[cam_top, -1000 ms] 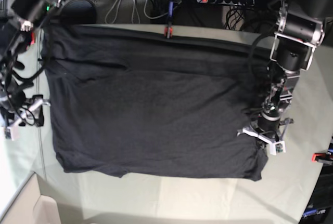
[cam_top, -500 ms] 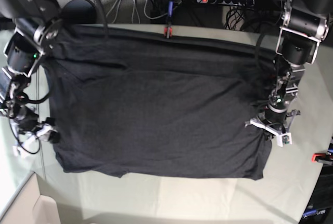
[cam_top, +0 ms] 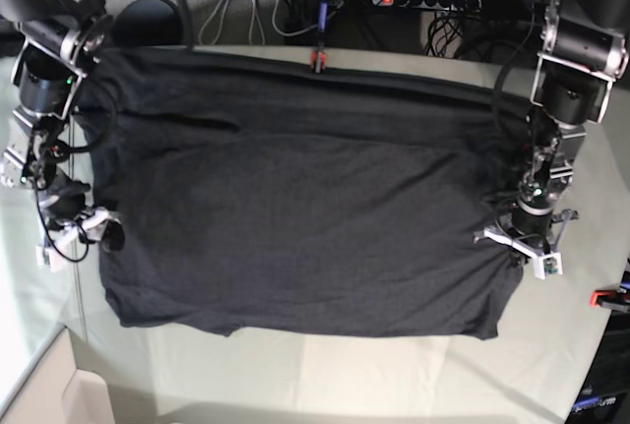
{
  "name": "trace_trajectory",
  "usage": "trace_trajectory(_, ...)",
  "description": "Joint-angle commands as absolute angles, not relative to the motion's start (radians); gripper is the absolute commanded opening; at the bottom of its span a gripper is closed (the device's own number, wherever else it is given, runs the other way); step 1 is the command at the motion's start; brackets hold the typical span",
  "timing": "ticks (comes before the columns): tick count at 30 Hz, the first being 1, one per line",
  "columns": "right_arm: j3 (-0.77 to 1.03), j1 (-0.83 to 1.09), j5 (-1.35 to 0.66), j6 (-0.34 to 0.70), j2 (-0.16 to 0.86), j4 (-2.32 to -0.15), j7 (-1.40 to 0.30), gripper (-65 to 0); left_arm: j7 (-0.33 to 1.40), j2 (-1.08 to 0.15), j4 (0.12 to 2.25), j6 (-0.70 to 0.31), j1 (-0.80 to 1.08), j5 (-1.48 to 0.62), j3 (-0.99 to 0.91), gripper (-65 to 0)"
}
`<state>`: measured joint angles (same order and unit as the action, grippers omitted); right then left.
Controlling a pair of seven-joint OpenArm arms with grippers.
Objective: Layout the t-shirt on the table in an organized manner, then fold the t-shirt properly
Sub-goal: 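Grasp the shirt's side edges with both grippers partway along the shirt, then lift the gripped sides and fold them over toward the first fold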
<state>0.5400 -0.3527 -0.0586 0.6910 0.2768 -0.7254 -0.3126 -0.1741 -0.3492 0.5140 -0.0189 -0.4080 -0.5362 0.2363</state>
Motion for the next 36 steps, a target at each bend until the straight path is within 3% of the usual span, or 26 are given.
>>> trace_trajectory(1, 0.539, -0.372, -0.076, 0.698, 0.294, -0.742, -0.278, -29.8, -0.199, -0.358, 0.526, -0.016, -0.435, -0.535, 0.232, -64.9)
trace_trajectory(16, 0.539, -0.317, -0.076, 0.698, 0.288, -0.740, -0.269, -31.0, -0.199, -0.358, 0.524, -0.016, -0.435, -0.535, 0.232, -64.9)
trace_trajectory(27, 0.539, -0.317, -0.076, 0.698, 0.275, -0.740, -0.274, -61.3, -0.199, -0.358, 0.532, -0.016, -0.435, -0.535, 0.232, -64.9)
trace_trajectory(30, 0.539, -0.318, -0.079, 0.698, 0.278, -0.745, -0.275, -64.7, -0.199, -0.358, 0.536, -0.016, -0.435, -0.535, 0.232, -64.9)
trace_trajectory(36, 0.544, -0.302, -0.085, 0.698, 0.280, -0.750, -0.272, -65.0, -0.199, -0.371, 0.587, -0.016, -0.430, -0.535, 0.232, -64.9)
